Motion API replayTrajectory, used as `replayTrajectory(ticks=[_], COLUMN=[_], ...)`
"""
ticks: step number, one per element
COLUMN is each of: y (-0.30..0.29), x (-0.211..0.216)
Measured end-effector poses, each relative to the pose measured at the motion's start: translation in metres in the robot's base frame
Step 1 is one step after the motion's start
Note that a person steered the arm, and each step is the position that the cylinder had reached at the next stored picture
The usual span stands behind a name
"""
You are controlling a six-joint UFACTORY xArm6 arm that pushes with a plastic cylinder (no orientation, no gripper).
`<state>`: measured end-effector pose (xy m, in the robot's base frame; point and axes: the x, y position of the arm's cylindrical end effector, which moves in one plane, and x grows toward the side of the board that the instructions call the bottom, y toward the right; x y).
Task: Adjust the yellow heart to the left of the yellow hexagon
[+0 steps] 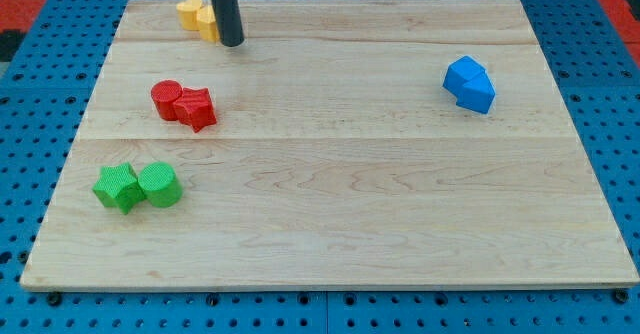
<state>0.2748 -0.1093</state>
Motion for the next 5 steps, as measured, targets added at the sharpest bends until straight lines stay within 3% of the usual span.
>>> replayTrajectory(ticks=[2,5], y=[0.017,0.021], x=[-0.028,-0.034])
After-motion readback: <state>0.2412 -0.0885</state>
